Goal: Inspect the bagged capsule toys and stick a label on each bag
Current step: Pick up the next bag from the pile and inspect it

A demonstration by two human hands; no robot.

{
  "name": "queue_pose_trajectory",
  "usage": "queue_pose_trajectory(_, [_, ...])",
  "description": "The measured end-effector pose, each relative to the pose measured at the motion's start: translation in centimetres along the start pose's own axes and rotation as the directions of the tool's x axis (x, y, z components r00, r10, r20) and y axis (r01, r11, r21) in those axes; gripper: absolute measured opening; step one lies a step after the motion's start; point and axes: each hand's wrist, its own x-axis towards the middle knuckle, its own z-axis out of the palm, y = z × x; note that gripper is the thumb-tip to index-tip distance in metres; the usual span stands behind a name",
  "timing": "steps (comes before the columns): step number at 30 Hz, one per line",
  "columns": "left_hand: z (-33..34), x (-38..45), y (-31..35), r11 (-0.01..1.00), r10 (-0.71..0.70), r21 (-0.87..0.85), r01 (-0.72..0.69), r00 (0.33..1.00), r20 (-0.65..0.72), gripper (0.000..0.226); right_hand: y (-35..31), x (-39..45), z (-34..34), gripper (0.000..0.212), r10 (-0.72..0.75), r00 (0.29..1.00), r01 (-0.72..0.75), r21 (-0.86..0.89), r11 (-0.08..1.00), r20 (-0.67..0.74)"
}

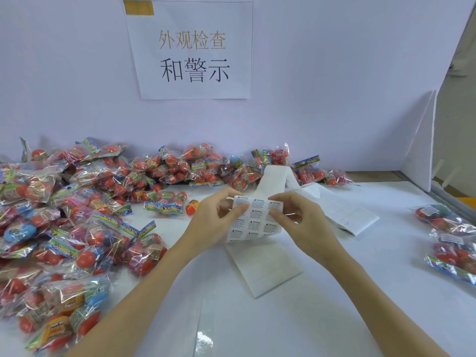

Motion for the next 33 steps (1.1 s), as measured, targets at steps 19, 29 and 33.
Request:
queue_pose_trajectory(19, [1.0, 0.0, -0.2, 0.984, -0.153, -0.084, 0.156, 0.987, 0.042, 0.011, 0.5, -0.6, 0.8, 0.027, -0.212, 0.967, 0.243, -0.264, 0.934, 0.141])
queue_pose_trajectory(29, [1.3, -0.2, 0.1, 0.965, -0.234, -0.114, 0.237, 0.971, 0.043, 0.016, 0.0, -0.8, 0.4, 0.028, -0.397, 0.911, 0.411, -0.347, 0.843, 0.114])
queue_pose_trajectory(33, [1.4, -0.3, 0.2, 0.963, -0.25, -0.095, 0.253, 0.967, 0.049, 0.015, 0.2, -0.6, 0.8, 0.022, -0.38, 0.922, 0.386, -0.273, 0.881, 0.075])
